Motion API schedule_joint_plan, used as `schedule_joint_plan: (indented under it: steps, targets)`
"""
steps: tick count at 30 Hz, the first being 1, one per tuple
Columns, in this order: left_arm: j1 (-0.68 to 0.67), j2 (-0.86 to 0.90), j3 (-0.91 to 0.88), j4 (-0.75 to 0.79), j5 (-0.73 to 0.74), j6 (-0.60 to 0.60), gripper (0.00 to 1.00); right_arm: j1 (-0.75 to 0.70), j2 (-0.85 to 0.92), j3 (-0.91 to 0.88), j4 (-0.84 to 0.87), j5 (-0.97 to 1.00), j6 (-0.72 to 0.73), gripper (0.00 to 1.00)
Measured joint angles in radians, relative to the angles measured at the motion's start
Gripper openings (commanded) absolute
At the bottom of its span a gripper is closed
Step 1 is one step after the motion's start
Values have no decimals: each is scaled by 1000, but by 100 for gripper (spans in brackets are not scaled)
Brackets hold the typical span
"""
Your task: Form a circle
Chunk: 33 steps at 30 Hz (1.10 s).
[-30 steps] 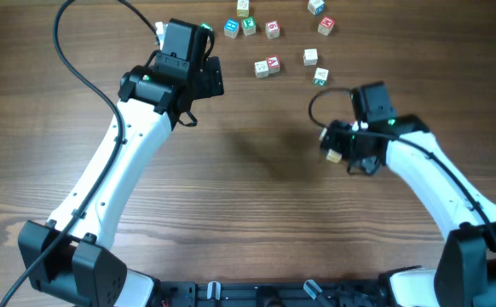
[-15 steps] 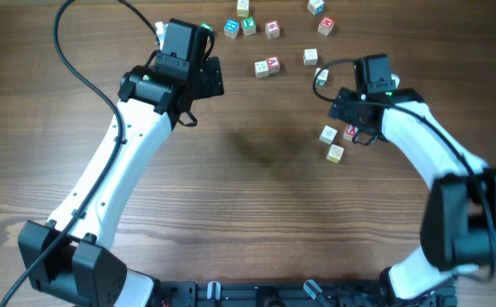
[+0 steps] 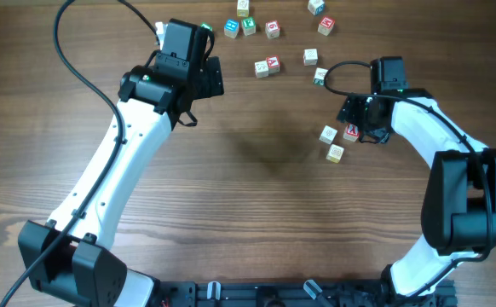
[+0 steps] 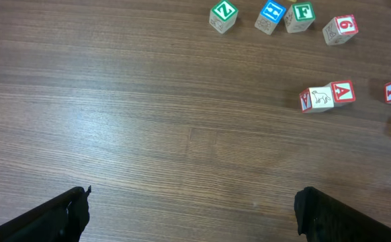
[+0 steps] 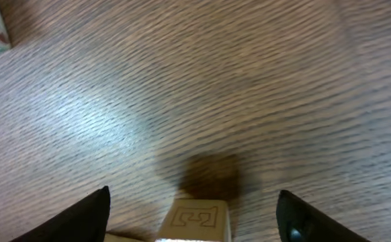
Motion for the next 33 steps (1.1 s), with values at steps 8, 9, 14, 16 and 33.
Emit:
schedule_joint_plan:
  steps: [8, 9, 14, 16, 33]
  targets:
    - [0, 0, 0, 0, 0, 0, 100, 0, 0, 0, -18, -14, -63, 52]
    - [0, 0, 0, 0, 0, 0, 100, 0, 0, 0, -19, -14, -66, 50]
    - [0, 0, 0, 0, 0, 0, 100, 0, 0, 0, -37, -14, -76, 42]
    - [0, 0, 0, 0, 0, 0, 100, 0, 0, 0, -40, -14, -80, 40]
    - [0, 0, 0, 0, 0, 0, 100, 0, 0, 10, -103, -14, 51, 28]
